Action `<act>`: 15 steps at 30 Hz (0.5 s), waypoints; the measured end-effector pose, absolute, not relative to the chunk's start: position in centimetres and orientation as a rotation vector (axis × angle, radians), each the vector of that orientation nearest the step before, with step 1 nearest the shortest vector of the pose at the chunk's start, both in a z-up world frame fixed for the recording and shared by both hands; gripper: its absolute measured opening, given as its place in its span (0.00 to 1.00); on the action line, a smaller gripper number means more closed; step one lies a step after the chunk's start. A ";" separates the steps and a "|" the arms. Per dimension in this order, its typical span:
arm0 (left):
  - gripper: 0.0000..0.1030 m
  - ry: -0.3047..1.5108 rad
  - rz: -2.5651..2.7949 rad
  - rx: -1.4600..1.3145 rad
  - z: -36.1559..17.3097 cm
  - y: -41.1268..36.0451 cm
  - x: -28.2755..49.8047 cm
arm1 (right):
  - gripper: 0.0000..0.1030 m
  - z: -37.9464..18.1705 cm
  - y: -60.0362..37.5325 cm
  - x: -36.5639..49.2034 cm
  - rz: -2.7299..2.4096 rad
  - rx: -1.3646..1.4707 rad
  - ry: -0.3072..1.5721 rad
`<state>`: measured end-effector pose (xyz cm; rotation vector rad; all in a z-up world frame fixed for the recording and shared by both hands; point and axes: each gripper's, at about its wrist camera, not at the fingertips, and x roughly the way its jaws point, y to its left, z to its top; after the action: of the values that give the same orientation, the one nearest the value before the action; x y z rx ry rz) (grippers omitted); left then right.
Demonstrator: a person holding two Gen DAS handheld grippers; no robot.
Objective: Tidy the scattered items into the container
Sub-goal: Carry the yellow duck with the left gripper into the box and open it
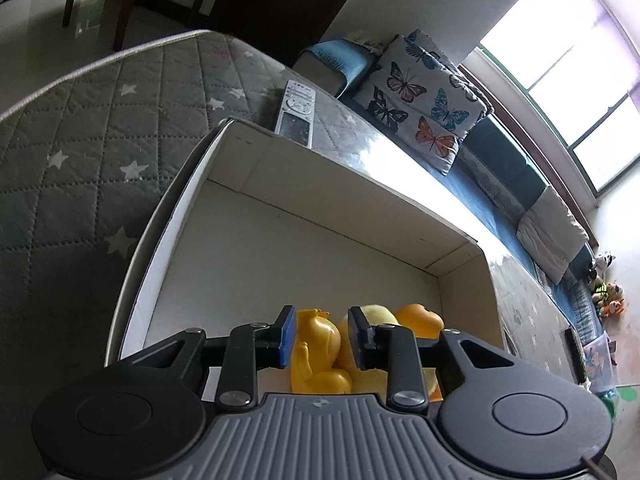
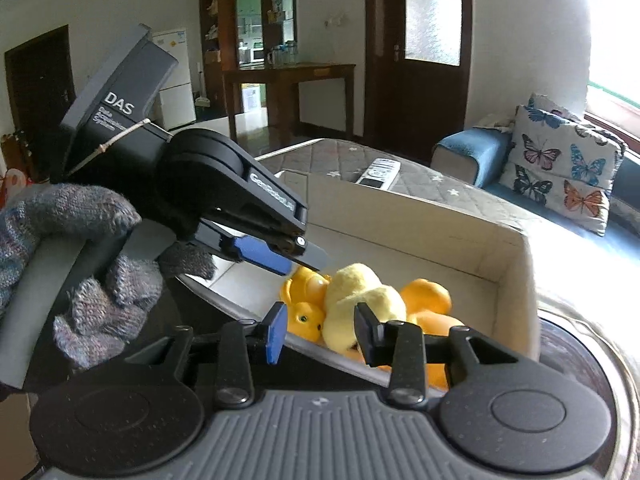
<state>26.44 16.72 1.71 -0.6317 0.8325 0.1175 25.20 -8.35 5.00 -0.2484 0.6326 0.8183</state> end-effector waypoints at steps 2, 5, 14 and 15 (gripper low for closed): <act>0.31 0.825 0.113 -0.612 2.1 16.2 26.0 | 0.43 5.1 -8.9 24.7 0.809 -0.243 0.628; 0.31 0.807 0.105 -0.576 2.8 15.4 25.4 | 0.43 5.3 -9.7 23.6 0.800 -0.233 0.622; 0.31 0.779 0.077 -0.502 3.9 12.6 23.0 | 0.47 4.9 -11.7 21.4 0.771 -0.186 0.627; 0.31 0.779 0.073 -0.497 4.0 12.3 22.7 | 0.48 4.9 -11.9 21.2 0.767 -0.182 0.628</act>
<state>22.74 12.35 3.98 -0.4973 0.7789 0.0732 21.21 -11.88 4.89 -0.1821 0.6284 0.7668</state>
